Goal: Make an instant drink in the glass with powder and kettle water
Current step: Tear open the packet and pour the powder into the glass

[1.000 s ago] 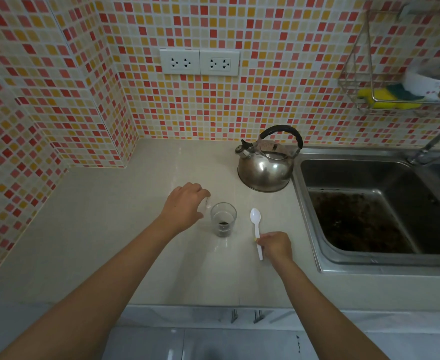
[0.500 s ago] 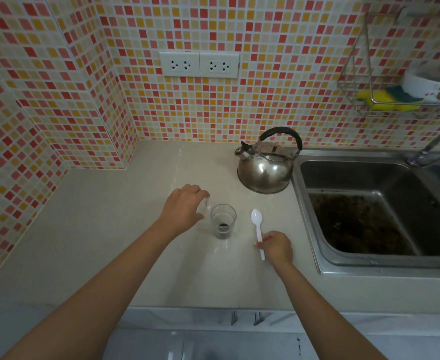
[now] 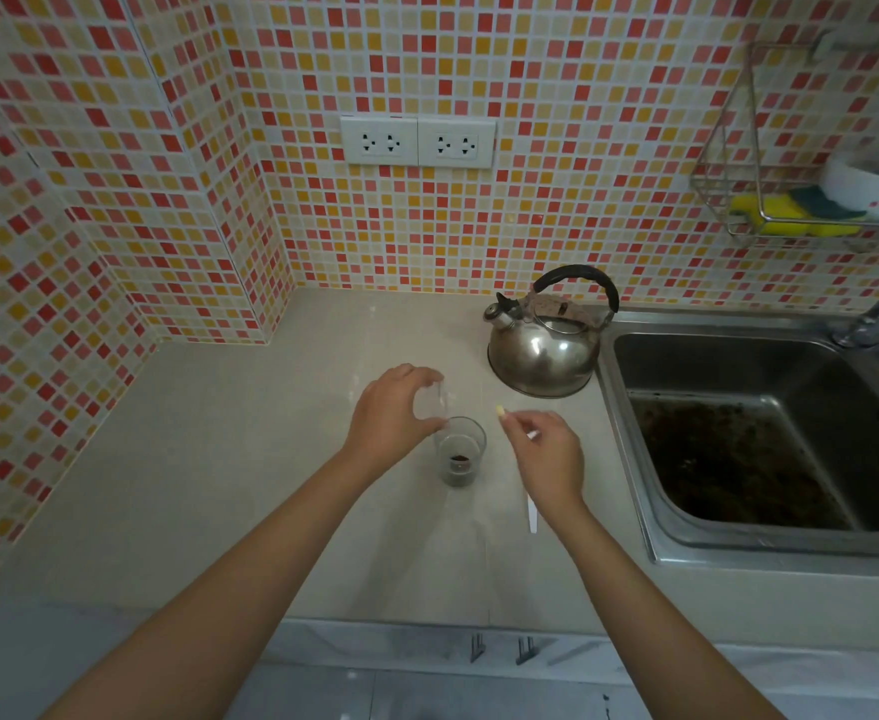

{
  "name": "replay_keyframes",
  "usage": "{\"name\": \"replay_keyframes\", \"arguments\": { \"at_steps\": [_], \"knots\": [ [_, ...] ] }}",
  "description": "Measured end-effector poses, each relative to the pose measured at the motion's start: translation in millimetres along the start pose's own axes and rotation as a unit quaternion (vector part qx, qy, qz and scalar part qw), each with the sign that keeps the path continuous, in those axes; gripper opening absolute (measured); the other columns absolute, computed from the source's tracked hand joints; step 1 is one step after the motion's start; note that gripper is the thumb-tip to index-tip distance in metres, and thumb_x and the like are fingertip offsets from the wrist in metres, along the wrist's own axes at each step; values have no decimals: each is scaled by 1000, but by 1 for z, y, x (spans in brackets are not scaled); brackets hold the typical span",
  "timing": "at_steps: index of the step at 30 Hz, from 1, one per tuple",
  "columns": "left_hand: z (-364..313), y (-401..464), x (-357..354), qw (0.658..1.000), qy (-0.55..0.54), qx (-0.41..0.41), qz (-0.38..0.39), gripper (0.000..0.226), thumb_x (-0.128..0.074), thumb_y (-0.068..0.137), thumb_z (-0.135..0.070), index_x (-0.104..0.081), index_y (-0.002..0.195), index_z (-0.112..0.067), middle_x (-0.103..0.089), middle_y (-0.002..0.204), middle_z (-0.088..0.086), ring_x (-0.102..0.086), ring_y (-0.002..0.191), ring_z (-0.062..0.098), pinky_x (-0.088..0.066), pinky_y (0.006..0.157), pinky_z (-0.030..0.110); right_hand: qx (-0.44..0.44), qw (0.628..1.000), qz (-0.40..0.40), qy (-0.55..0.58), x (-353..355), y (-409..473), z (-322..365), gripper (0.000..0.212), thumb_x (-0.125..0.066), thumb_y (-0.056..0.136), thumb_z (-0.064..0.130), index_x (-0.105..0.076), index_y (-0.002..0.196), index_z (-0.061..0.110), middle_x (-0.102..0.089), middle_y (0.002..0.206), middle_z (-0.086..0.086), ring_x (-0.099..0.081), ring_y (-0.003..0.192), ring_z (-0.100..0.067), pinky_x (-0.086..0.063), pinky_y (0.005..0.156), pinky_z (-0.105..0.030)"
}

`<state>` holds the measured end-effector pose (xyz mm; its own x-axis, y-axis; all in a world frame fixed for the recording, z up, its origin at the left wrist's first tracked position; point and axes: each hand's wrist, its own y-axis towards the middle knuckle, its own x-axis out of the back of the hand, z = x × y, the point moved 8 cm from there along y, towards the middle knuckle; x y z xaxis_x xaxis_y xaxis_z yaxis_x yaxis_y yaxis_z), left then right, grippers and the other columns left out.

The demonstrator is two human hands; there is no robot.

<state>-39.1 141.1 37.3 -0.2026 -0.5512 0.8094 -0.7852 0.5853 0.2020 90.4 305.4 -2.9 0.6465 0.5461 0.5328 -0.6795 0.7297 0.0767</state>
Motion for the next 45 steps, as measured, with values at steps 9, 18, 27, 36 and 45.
{"name": "replay_keyframes", "arguments": {
  "at_steps": [9, 18, 27, 36, 45],
  "knots": [
    [-11, -5, -1, 975, -207, 67, -38, 53, -86, 66, -27, -64, 114, -23, -66, 100, -6, -62, 90, 9, -51, 81, 21, 25, 991, 119, 60, -24, 16, 54, 14, -67, 85, 18, -75, 85, 7, -73, 83, -7, -66, 81, -21, -51, 77, -34],
    [1, 0, -7, 941, -327, 80, 24, 5, -75, 79, -8, -74, 83, -10, -71, 75, 5, -64, 69, 12, -53, 77, 30, 106, 983, 142, 44, -12, 19, 63, 6, -73, 79, 10, -76, 83, 8, -66, 69, 3, -57, 56, 3, -44, 58, -10],
    [-11, -2, -6, 949, -309, 54, 16, 3, -70, 81, -2, -70, 79, -4, -67, 74, 7, -60, 69, 14, -50, 71, 20, 167, 974, 152, -16, -10, 15, 72, 8, -71, 80, 8, -75, 86, 5, -70, 81, -8, -56, 64, -4, -42, 61, -8],
    [-15, -5, -4, 970, -241, 40, -17, 14, -67, 80, 2, -68, 72, -9, -65, 68, 4, -57, 62, 9, -45, 63, 12, 189, 966, 168, -51, -14, 6, 79, 9, -66, 84, 9, -74, 87, 5, -67, 84, -11, -59, 75, -19, -46, 70, -27],
    [-16, -6, -9, 934, -351, 64, 19, 11, -73, 79, -2, -72, 91, -2, -69, 73, 1, -63, 63, -4, -51, 68, 8, 142, 981, 129, -8, -6, 10, 76, 7, -66, 83, 5, -72, 81, 2, -61, 70, -2, -54, 62, -11, -43, 60, -21]
  ]
}}
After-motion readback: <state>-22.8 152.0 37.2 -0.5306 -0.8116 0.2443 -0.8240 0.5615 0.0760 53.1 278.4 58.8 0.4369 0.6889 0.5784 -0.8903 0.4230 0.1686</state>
